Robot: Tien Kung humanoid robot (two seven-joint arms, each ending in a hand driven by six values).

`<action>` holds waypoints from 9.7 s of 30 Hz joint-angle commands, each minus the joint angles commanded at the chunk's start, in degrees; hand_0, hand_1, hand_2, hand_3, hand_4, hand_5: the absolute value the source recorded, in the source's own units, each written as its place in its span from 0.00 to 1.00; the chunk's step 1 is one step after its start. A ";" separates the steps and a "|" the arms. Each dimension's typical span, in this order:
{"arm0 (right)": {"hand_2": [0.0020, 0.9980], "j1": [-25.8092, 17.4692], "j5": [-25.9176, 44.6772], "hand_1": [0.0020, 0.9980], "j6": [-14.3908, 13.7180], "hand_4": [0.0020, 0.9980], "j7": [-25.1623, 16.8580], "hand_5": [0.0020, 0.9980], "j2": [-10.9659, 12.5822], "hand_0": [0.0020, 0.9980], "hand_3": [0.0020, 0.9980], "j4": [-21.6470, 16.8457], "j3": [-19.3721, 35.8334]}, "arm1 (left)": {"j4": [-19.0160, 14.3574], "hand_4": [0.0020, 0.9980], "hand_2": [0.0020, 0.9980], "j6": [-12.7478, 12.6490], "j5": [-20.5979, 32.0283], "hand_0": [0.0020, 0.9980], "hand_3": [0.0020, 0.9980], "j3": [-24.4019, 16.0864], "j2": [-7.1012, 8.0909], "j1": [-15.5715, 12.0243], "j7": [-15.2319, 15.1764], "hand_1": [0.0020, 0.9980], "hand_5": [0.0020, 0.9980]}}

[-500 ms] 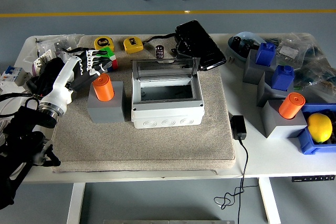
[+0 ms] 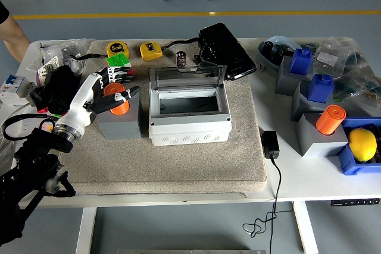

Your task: Fetch the battery,place it into the box,close the lid of the box

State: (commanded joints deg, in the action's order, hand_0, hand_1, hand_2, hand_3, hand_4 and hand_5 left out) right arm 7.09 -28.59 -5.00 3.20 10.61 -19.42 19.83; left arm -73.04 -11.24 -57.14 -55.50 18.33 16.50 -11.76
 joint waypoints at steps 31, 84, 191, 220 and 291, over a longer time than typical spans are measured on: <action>0.69 0.15 -0.15 0.69 -0.19 1.00 0.10 0.60 -0.19 0.73 0.67 -0.11 -0.28 | 6.90 1.00 0.41 -1.47 12.24 0.57 0.42 3.10 -2.50 2.05 -3.14 0.42 0.00; 0.69 0.14 0.45 0.68 -1.92 1.00 -1.97 0.59 -0.21 0.73 0.66 -0.17 -1.06 | -10.26 1.00 0.11 -8.27 -18.01 0.00 0.13 8.24 -1.49 7.41 3.29 0.00 0.29; 0.68 -0.05 -4.04 0.68 -2.05 1.00 -1.86 0.58 -0.03 0.73 0.65 -2.66 1.75 | 1.07 1.00 0.42 -10.08 -35.18 0.26 0.42 26.44 -14.52 26.69 19.01 0.50 0.58; 0.68 -0.60 -4.10 0.68 -1.97 1.00 -1.80 0.58 -0.03 0.73 0.64 -2.66 2.15 | -3.54 1.00 0.62 0.53 -40.76 0.35 0.60 14.25 -7.51 21.64 29.59 0.60 0.59; 0.68 -0.63 -1.23 0.68 -2.01 1.00 -1.79 0.58 0.03 0.72 0.64 -0.40 0.29 | -4.06 1.00 0.68 -5.15 -15.77 0.72 0.65 -21.68 -2.25 5.70 12.72 0.71 0.56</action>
State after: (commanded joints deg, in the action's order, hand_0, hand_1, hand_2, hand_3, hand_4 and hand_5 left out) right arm 6.46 -29.82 -7.01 1.41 10.64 -19.82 20.12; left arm -77.10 -16.38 -72.91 -77.18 16.08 22.20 0.96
